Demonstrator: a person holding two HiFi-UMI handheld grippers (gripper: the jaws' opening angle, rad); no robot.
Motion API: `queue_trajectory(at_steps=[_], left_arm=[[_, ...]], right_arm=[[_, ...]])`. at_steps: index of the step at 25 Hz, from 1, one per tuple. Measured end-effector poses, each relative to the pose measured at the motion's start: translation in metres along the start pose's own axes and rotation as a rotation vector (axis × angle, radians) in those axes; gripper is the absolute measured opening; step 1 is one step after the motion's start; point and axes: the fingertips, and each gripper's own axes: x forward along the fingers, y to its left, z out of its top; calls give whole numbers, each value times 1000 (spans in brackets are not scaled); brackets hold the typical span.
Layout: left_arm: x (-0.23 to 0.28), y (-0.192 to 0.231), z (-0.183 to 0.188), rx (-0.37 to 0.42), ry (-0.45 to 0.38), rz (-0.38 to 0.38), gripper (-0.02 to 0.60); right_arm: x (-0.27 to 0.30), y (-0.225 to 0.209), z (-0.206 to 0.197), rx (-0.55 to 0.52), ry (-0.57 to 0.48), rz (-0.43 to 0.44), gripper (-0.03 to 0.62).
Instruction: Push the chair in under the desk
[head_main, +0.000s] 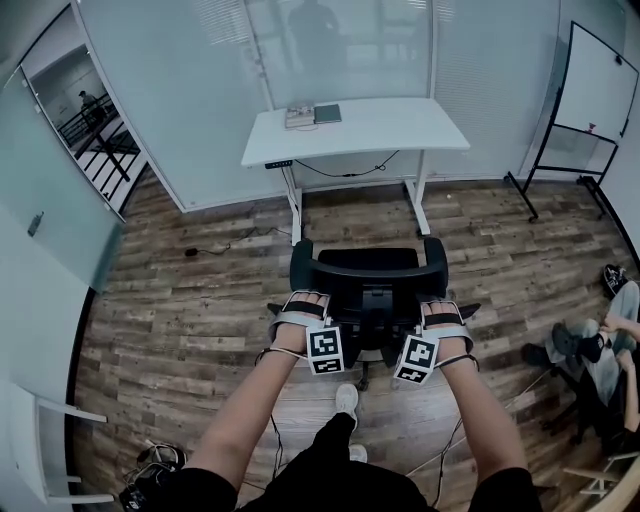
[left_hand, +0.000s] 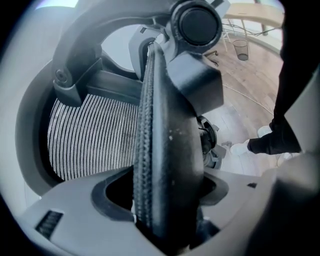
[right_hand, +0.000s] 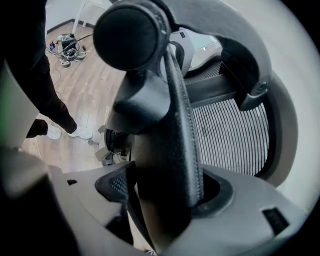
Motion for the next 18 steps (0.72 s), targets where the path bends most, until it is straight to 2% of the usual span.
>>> queue_trajectory(at_steps=[4,18], left_arm=[[20,17,-1,-9,5,1,333],[106,98,-26,-9,21,14,333]], right_arm=[[23,-17,-6,-9,-2,3,304],[120,-90,-6,-8,-16,-1,313]])
